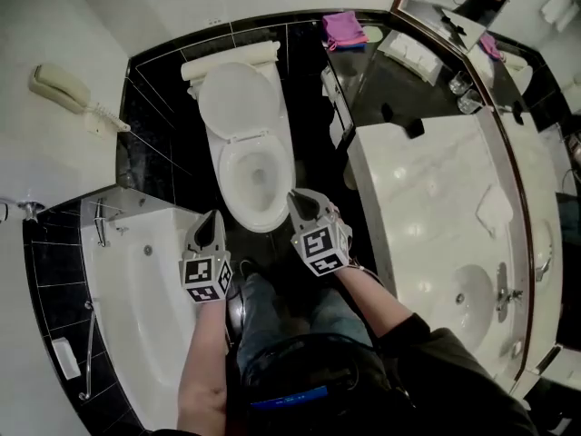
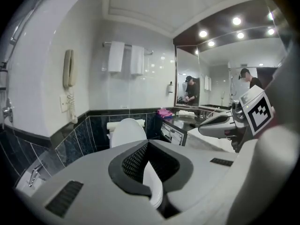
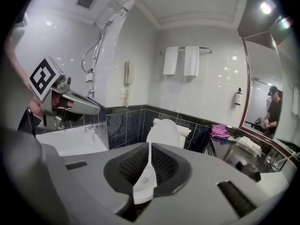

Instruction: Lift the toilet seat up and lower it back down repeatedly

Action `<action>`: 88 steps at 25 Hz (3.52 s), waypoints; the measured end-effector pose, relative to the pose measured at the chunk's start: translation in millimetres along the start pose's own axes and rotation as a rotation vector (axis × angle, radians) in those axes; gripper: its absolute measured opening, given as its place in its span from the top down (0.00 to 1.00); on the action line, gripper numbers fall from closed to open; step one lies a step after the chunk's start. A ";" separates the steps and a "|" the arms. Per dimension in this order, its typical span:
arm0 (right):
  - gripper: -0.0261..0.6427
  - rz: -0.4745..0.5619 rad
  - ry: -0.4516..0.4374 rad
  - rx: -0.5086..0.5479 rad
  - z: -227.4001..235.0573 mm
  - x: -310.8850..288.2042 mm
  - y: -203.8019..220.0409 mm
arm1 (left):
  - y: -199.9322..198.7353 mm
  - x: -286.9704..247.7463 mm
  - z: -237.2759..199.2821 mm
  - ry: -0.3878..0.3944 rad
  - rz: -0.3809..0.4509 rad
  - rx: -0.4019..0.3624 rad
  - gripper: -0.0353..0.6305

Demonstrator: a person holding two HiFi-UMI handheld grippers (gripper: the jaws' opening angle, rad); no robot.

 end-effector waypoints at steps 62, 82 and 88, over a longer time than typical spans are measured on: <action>0.80 -0.326 0.046 -0.568 28.5 -94.2 322.0 | 187.2 -67.1 6.0 0.134 0.012 -0.133 0.97; 0.67 -0.320 0.095 -1.293 39.6 -190.8 535.8 | 339.0 -130.1 -35.6 0.176 -0.060 -0.137 0.97; 0.68 -0.333 0.097 -1.332 37.7 -199.2 549.5 | 351.0 -132.0 -46.1 0.169 -0.082 -0.129 0.97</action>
Point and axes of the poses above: the fingertips, and each gripper's own axes: x backward along the fingers, z to its right, y out of its underside, the point moved 5 cm from there along x, backward along the fingers, and after that the axes turned 14 degrees about z, right-handed, at the moved point
